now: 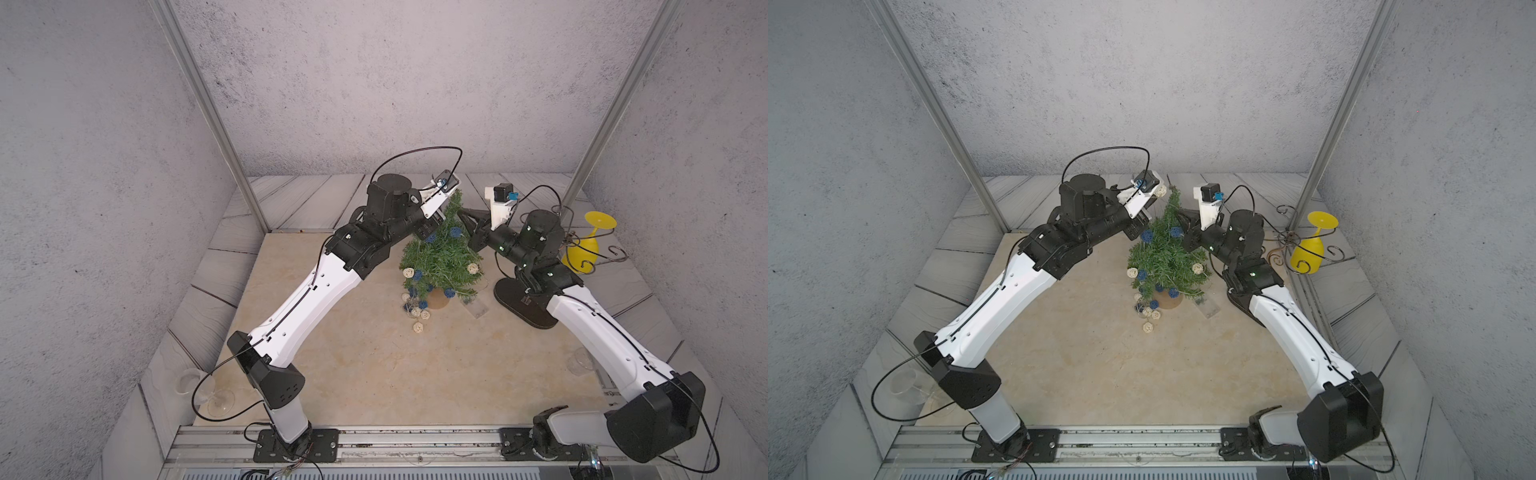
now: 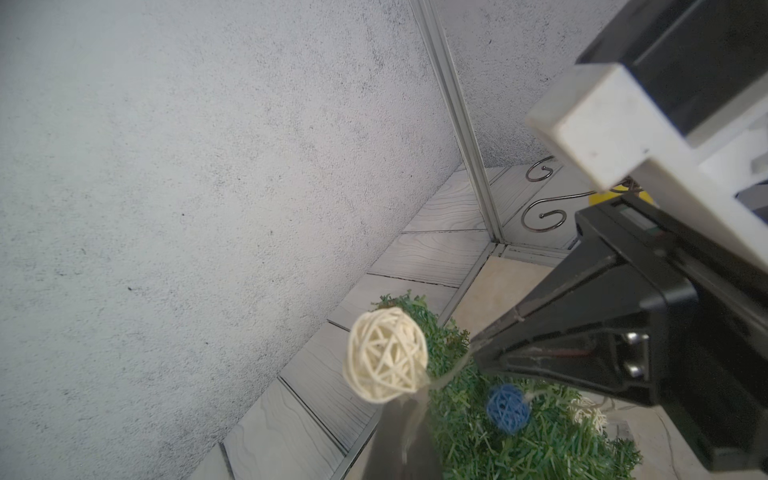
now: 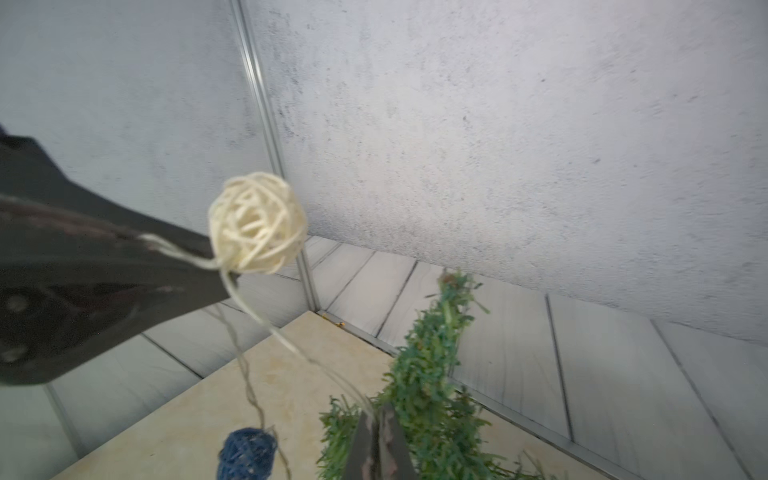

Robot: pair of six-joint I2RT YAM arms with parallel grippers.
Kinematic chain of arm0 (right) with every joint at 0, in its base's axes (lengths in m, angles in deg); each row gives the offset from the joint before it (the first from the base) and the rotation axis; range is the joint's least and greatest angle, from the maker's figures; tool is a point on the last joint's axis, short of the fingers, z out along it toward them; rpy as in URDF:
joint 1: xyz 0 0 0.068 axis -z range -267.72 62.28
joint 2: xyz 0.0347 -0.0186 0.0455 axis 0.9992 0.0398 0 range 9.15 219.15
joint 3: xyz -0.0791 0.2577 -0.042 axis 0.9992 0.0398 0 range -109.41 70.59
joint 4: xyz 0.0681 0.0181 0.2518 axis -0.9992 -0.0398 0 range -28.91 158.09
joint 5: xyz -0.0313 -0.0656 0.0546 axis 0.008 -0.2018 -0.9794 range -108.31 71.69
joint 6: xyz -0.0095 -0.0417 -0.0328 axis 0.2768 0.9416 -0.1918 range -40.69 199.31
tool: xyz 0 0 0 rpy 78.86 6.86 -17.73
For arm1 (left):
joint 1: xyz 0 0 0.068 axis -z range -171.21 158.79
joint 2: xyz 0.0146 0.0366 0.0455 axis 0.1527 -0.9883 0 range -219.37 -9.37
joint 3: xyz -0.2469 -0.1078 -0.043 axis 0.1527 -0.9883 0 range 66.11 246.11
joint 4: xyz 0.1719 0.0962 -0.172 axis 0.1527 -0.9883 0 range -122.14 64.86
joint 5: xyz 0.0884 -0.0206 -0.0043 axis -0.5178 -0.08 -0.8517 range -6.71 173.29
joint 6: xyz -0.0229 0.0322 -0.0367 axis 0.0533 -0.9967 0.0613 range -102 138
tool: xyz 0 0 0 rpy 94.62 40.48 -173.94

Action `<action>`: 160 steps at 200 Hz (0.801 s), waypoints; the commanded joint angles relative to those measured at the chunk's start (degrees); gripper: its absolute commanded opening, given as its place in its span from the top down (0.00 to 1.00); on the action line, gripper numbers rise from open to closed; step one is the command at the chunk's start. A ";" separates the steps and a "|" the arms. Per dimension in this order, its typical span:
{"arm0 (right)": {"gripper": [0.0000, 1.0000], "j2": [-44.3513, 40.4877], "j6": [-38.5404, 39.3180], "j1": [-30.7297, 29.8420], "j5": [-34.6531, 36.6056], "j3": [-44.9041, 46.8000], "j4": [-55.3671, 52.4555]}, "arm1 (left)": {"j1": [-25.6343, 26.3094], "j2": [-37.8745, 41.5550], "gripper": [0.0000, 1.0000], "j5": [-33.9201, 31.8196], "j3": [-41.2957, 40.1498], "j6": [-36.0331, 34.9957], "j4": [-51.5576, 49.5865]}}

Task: Wrap string light around the christmas tree
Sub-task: Wrap the light string around the Christmas tree.

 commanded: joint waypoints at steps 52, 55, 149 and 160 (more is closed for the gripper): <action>1.00 2.88 6.60 0.65 16.73 -10.97 -6.14 | -0.87 -7.08 1.00 -6.04 7.35 -2.94 3.49; 1.00 3.32 6.67 0.66 16.68 -11.61 -6.28 | -1.04 -7.47 1.00 -6.04 8.12 -2.83 3.26; 1.00 21.18 8.06 2.74 11.55 -25.39 -11.50 | -9.76 -20.81 1.00 2.60 25.11 7.58 -6.75; 1.00 22.29 7.54 3.08 10.52 -26.19 -11.75 | -10.66 -21.44 1.00 3.67 25.89 8.93 -7.53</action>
